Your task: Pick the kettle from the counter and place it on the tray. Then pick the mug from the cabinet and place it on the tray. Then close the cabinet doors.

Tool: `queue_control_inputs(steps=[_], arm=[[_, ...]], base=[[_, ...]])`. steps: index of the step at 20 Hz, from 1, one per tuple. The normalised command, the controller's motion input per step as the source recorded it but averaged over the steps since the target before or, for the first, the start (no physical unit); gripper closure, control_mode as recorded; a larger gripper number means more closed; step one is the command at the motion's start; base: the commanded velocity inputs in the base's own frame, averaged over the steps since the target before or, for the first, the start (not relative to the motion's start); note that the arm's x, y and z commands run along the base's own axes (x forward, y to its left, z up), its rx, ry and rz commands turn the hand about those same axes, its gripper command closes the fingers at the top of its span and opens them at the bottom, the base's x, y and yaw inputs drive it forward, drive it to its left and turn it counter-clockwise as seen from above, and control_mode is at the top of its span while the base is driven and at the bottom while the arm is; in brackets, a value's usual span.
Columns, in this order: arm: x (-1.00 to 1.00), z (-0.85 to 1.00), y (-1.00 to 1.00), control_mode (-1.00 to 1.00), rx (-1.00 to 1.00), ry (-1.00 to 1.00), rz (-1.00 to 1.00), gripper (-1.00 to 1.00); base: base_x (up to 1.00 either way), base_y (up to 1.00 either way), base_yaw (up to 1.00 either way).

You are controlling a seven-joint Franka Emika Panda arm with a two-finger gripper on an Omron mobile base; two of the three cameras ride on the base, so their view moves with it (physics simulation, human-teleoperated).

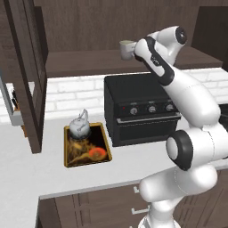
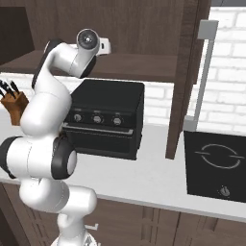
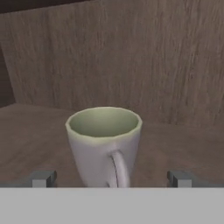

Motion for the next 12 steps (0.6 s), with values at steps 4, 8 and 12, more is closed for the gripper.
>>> queue_control_inputs(steps=[4,8,12], arm=[[0.25,-0.02,0.00,-1.00,0.00,0.04,0.08,-1.00],[0.12,-0.01,0.00,-1.00,0.00,0.00,0.08,-1.00],[0.00,-0.02,0.00,-1.00,0.00,0.00,0.06,1.00]], base=[[0.00,0.00,0.00],[0.00,0.00,0.00],[0.00,0.00,0.00]])
